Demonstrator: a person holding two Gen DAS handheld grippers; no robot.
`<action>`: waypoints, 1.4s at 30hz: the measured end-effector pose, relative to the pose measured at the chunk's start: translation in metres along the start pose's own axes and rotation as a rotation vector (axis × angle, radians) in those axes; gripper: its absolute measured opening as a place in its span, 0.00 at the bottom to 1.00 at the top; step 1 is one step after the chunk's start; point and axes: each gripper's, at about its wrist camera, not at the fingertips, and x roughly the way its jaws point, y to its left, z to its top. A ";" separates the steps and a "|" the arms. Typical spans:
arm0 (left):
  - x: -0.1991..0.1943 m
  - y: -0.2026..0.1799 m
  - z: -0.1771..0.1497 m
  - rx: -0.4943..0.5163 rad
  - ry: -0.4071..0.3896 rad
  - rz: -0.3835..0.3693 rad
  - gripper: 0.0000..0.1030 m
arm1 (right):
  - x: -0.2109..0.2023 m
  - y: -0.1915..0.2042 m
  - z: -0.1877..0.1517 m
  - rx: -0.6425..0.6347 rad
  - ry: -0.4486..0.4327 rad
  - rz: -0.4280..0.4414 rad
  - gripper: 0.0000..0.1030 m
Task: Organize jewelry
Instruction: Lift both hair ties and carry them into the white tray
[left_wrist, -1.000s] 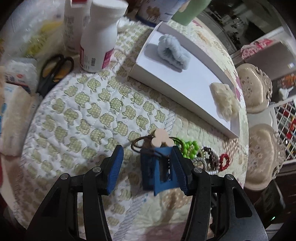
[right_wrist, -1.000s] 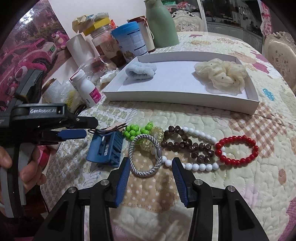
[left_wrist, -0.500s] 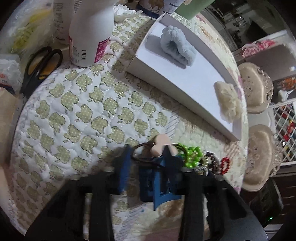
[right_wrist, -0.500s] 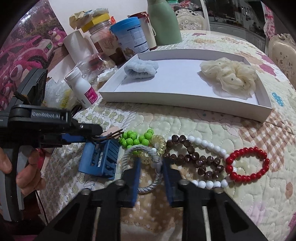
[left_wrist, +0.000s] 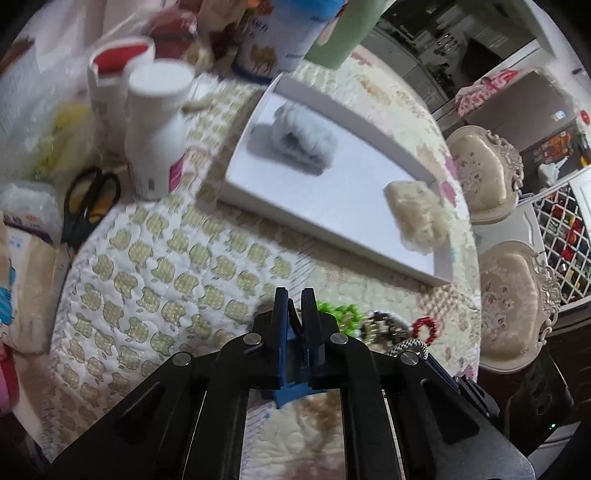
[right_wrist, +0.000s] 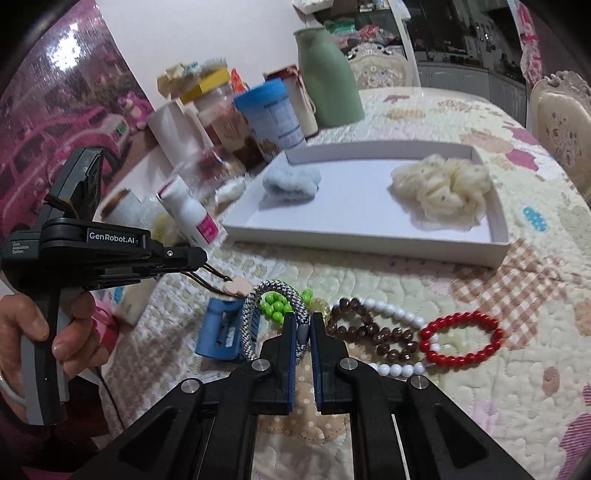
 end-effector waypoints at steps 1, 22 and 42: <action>-0.002 -0.004 0.001 0.009 -0.009 -0.002 0.05 | -0.004 -0.001 0.001 0.000 -0.008 -0.003 0.06; 0.026 0.035 -0.004 -0.217 0.144 -0.002 0.49 | -0.020 -0.014 -0.003 0.039 -0.018 -0.009 0.06; 0.028 0.032 0.008 -0.181 0.072 -0.018 0.02 | -0.020 -0.010 -0.007 0.047 -0.021 -0.004 0.06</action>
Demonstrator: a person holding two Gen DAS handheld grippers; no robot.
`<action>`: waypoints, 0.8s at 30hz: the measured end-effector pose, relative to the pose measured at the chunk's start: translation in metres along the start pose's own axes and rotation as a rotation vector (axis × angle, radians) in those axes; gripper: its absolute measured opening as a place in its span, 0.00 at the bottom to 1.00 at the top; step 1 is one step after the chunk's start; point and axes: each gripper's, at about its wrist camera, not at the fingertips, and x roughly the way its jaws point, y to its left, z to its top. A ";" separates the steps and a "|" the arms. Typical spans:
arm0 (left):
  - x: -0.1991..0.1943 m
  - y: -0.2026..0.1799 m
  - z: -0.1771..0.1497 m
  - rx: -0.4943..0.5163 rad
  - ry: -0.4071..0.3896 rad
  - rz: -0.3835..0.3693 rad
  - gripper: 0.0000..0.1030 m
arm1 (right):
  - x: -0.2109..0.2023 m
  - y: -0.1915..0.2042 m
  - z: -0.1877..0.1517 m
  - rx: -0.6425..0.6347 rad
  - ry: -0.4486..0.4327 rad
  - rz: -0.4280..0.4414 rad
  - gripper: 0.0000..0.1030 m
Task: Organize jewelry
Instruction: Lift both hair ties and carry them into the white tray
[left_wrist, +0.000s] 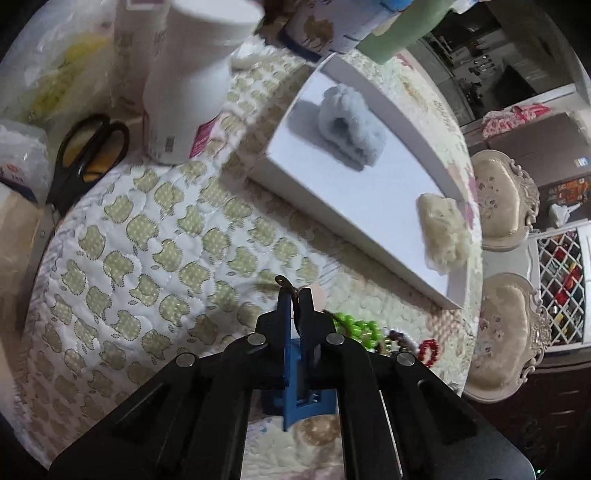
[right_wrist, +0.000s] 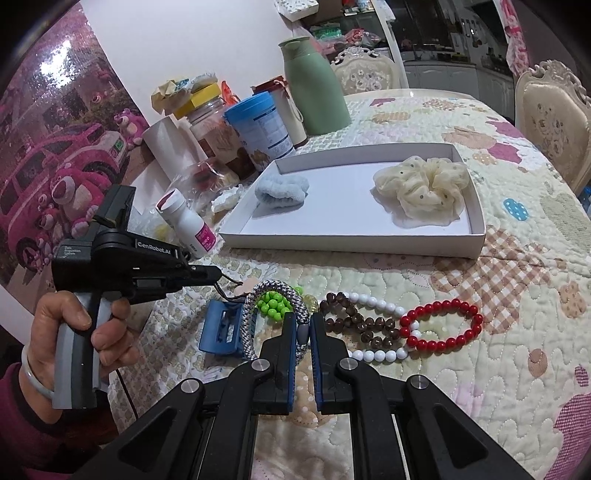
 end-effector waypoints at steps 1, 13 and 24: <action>-0.003 -0.002 0.000 0.005 -0.006 -0.007 0.02 | -0.002 0.000 0.000 0.003 -0.006 0.001 0.06; -0.036 -0.062 0.011 0.130 -0.078 -0.074 0.01 | -0.015 -0.001 0.007 0.006 -0.044 -0.004 0.06; -0.039 -0.098 0.028 0.195 -0.113 -0.077 0.01 | -0.015 -0.011 0.029 -0.004 -0.060 -0.023 0.06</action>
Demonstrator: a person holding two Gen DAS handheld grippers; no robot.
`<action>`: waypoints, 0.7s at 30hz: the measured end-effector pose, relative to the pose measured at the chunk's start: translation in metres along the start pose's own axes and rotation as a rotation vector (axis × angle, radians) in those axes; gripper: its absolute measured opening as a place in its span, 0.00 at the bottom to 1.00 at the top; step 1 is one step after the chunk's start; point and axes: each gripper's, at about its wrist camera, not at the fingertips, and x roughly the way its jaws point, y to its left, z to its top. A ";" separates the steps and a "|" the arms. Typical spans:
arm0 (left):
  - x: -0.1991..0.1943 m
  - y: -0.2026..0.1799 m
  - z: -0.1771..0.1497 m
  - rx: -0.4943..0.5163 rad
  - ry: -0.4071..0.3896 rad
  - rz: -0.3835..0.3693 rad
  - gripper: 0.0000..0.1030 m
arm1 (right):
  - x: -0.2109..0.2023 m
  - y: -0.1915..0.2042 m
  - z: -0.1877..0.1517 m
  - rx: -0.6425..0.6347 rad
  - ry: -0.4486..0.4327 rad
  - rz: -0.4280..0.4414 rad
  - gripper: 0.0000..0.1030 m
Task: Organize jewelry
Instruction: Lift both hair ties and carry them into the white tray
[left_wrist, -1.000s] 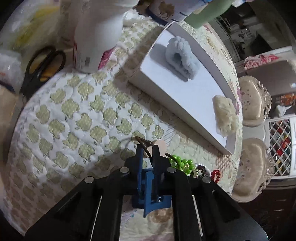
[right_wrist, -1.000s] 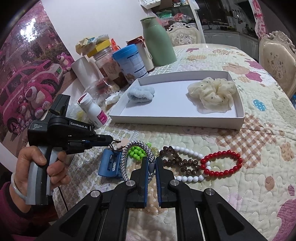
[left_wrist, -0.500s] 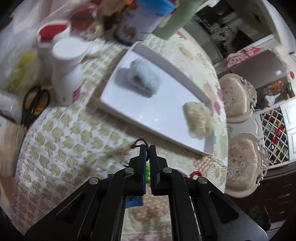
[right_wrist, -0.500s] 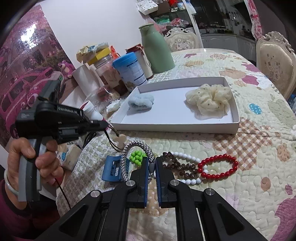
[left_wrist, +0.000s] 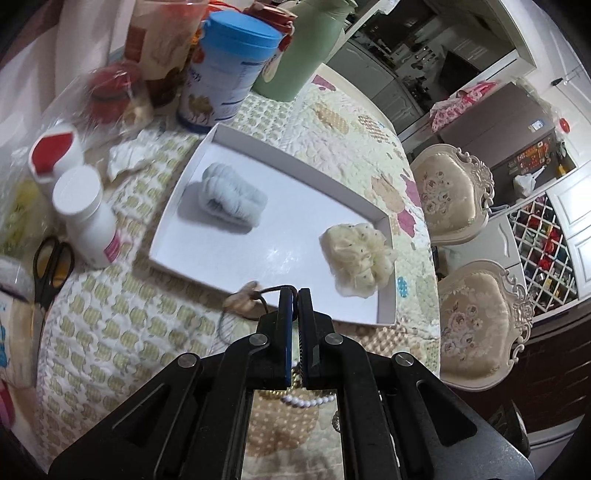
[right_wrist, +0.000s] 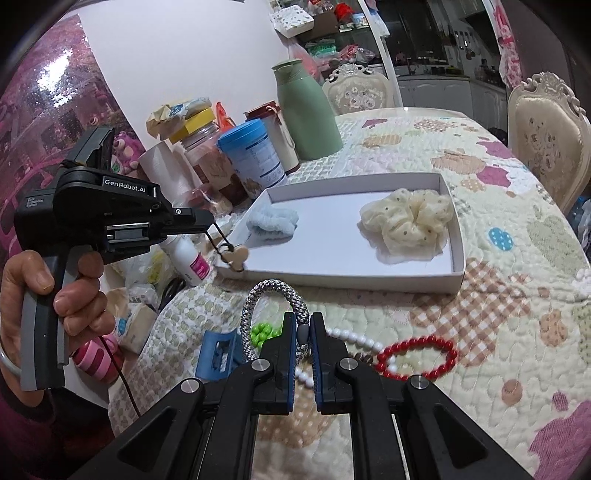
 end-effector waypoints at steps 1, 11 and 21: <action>0.001 -0.002 0.003 0.005 -0.003 0.002 0.01 | 0.002 -0.001 0.005 -0.004 0.000 -0.005 0.06; 0.024 0.004 0.037 0.014 0.000 0.035 0.01 | 0.042 -0.009 0.053 -0.024 0.030 -0.031 0.06; 0.056 0.056 0.048 -0.042 0.043 0.139 0.01 | 0.132 -0.013 0.089 -0.045 0.165 -0.057 0.06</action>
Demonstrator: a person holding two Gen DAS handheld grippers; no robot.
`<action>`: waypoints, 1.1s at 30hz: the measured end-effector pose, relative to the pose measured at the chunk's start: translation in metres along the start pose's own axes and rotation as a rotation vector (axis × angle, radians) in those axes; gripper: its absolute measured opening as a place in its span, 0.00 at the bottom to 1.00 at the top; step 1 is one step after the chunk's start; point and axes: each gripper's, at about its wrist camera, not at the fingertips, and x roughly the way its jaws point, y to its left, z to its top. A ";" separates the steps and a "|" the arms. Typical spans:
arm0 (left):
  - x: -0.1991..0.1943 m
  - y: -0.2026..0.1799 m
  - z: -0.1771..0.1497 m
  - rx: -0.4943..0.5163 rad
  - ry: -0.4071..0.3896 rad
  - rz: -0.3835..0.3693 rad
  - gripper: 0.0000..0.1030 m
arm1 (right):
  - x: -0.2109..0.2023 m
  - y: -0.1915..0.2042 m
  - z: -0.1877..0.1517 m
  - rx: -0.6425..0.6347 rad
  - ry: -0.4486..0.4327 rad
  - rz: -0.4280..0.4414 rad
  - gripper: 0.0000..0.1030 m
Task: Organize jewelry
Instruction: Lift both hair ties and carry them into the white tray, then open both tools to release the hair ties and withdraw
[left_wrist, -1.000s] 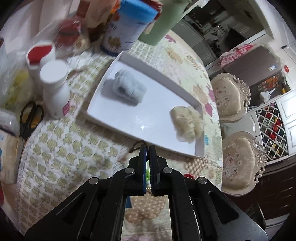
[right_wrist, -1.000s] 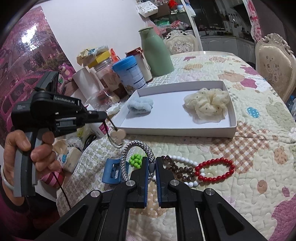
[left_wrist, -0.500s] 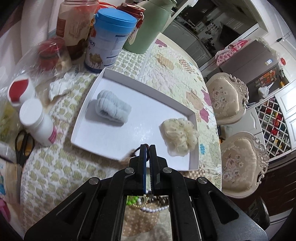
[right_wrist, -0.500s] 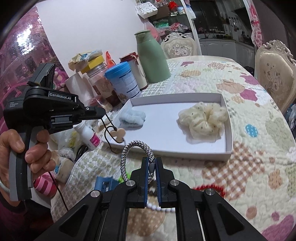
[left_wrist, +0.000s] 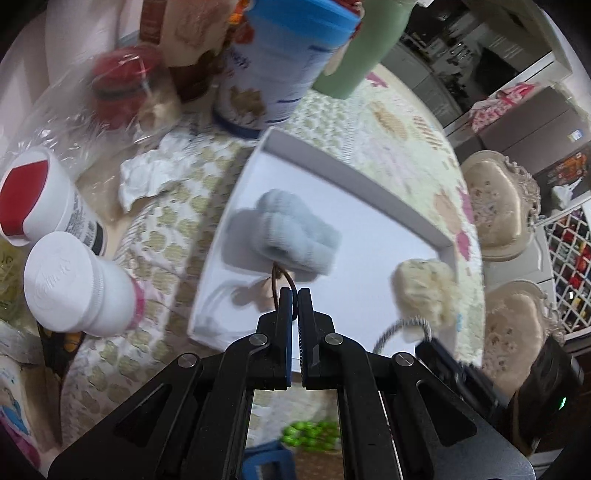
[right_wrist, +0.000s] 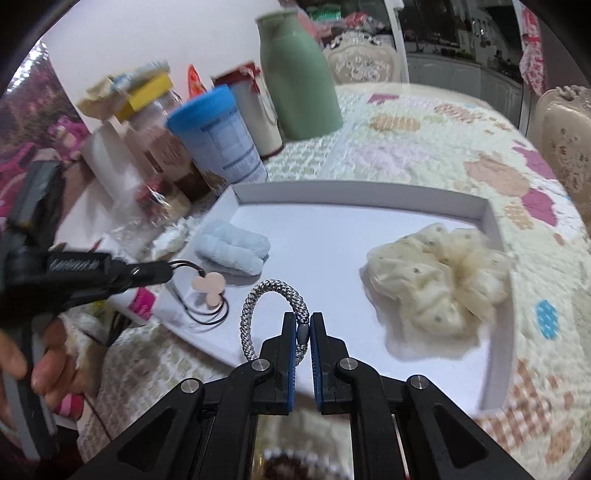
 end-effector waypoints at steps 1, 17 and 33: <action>0.002 0.001 0.000 0.006 -0.001 0.008 0.01 | 0.009 0.001 0.003 -0.003 0.014 -0.001 0.06; 0.015 -0.006 -0.005 0.122 -0.028 0.140 0.03 | 0.071 0.013 0.010 -0.019 0.130 0.016 0.06; 0.008 -0.014 -0.019 0.162 -0.065 0.192 0.41 | 0.036 0.009 0.000 0.034 0.072 0.009 0.26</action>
